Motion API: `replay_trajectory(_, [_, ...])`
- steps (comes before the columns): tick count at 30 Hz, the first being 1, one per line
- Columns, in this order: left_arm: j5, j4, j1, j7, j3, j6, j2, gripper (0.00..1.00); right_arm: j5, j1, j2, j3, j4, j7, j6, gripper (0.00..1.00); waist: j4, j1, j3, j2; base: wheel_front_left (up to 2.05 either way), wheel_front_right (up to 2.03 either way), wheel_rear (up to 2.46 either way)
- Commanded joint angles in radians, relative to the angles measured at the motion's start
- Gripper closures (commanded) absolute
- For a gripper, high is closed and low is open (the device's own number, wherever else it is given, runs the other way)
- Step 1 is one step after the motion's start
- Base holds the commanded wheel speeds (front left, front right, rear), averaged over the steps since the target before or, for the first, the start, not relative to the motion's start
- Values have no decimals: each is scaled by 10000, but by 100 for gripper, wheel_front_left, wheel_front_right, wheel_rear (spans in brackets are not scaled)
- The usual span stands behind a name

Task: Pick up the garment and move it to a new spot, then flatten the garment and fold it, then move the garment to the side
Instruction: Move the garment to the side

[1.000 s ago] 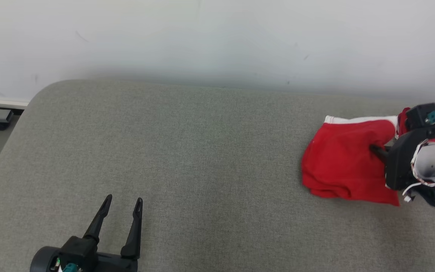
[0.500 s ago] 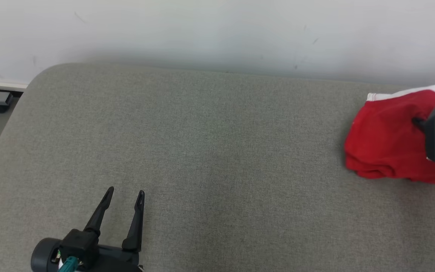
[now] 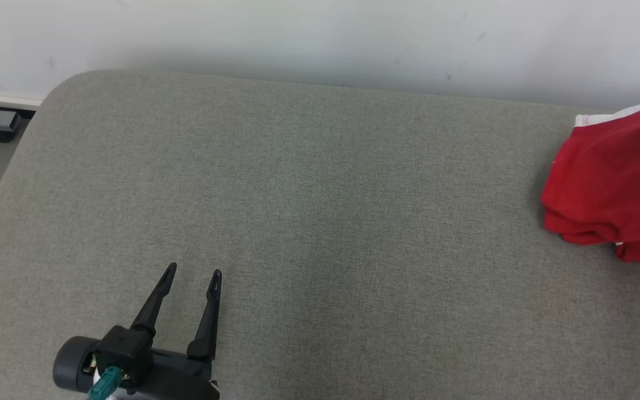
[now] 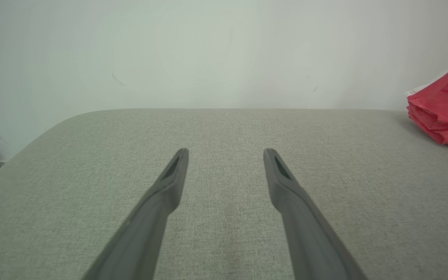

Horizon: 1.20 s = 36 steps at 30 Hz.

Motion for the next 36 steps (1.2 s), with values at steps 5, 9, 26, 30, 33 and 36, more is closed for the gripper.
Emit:
replay_trajectory(5, [34,47,-99,-41,13,-25,-1,0,477,-387,-535,536,-302,362,-9,100,115,-1,4,-1,0,0,0])
replay_trajectory(9, [16,81,-66,-41,48,31,-24,0,673,-630,-929,929,-597,616,-9,100,78,-1,-39,-1,0,0,0])
replay_trajectory(26, [68,11,-270,-41,-107,-63,-80,0,333,-1498,-1821,1779,-309,1171,-10,100,303,-1,326,-1,0,0,0])
replay_trajectory(30, [83,-8,-304,-41,-83,-74,-63,0,-3,-1631,-1883,1883,-113,1336,-9,100,394,-1,427,-1,0,0,0])
replay_trajectory(33, [100,-22,-351,-41,-107,-103,-65,0,-525,-1699,-2036,1959,-132,1528,-10,100,466,-1,519,-1,0,0,0])
replay_trajectory(36, [105,-22,-412,-41,-140,-120,-82,0,-916,-1775,-2171,1988,-33,1833,-10,100,547,-1,605,-1,0,0,0])
